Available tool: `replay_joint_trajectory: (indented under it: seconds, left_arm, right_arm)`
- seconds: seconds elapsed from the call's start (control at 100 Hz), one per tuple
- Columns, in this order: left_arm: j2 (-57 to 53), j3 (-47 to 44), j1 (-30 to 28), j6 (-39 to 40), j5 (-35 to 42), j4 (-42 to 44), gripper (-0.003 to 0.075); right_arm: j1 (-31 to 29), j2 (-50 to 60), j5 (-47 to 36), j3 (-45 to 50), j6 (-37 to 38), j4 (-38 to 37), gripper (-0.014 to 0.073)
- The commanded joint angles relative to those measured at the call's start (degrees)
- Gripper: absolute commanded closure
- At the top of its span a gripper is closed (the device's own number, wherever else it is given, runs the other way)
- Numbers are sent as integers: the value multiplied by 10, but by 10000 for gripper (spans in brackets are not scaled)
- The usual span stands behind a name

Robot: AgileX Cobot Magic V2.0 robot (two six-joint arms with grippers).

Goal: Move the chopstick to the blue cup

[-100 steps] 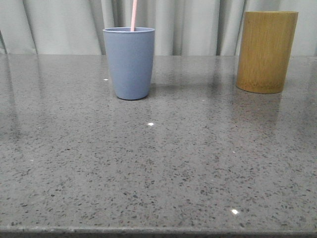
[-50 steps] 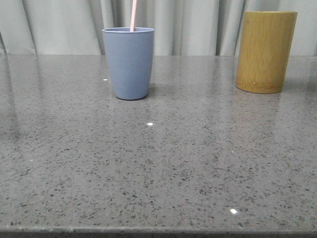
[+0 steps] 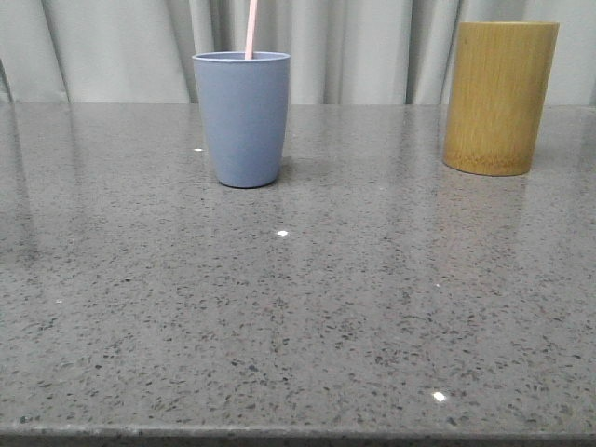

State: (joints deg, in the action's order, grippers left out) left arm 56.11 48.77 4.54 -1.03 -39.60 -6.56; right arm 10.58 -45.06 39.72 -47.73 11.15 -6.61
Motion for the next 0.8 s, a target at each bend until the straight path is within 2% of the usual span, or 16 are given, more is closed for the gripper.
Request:
replay_joint_trajectory:
  seconds: [0.0, 0.13, 0.21, 0.28, 0.44, 0.48, 0.79]
  left_arm:
    - [-9, 15, -2, 4, 34, -4, 227]
    - [-9, 15, -2, 4, 34, -4, 238]
    - [-9, 15, -2, 4, 34, -4, 314]
    - [-9, 15, -2, 4, 34, -6, 427]
    - [-34, 14, -2, 4, 29, -8, 741]
    - [-42, 14, -2, 4, 29, -8, 736]
    - [-68, 14, -2, 4, 37, -8, 739]
  right_arm:
    - [-5, 37, -52, 17, -7, -2, 108]
    - [-5, 59, -62, 26, -7, -2, 108]
    - [-5, 60, -72, 26, -7, -2, 137]
    - [-5, 60, -75, 26, -7, -2, 237]
    - [-5, 60, -75, 26, -7, -2, 594]
    - [-5, 60, -75, 26, -7, -2, 670]
    - [-5, 60, -75, 26, -7, -2, 661]
